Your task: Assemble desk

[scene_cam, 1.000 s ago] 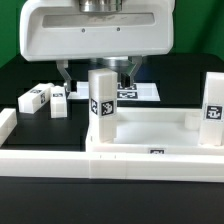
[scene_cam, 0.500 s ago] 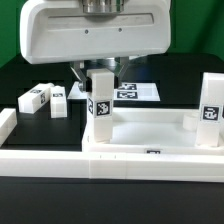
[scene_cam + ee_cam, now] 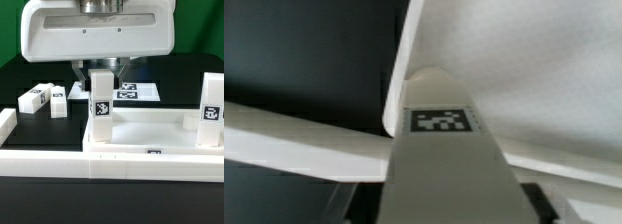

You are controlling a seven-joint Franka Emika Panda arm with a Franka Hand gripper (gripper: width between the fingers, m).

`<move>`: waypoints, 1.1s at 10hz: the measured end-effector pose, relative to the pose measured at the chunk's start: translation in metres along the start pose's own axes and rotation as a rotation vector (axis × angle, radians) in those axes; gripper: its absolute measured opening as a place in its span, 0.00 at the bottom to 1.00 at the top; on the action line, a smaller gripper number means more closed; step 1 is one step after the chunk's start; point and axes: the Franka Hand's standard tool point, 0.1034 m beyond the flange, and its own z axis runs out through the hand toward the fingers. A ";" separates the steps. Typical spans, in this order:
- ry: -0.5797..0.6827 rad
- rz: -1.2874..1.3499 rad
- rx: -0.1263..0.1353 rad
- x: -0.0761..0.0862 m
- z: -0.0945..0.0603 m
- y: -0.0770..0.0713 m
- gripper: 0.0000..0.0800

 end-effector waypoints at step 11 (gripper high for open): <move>-0.012 1.012 0.035 -0.002 0.003 -0.003 0.36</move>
Offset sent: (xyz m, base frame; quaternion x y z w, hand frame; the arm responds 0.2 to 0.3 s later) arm -0.0082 0.0022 -0.0016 0.0057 -0.0029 0.2737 0.9618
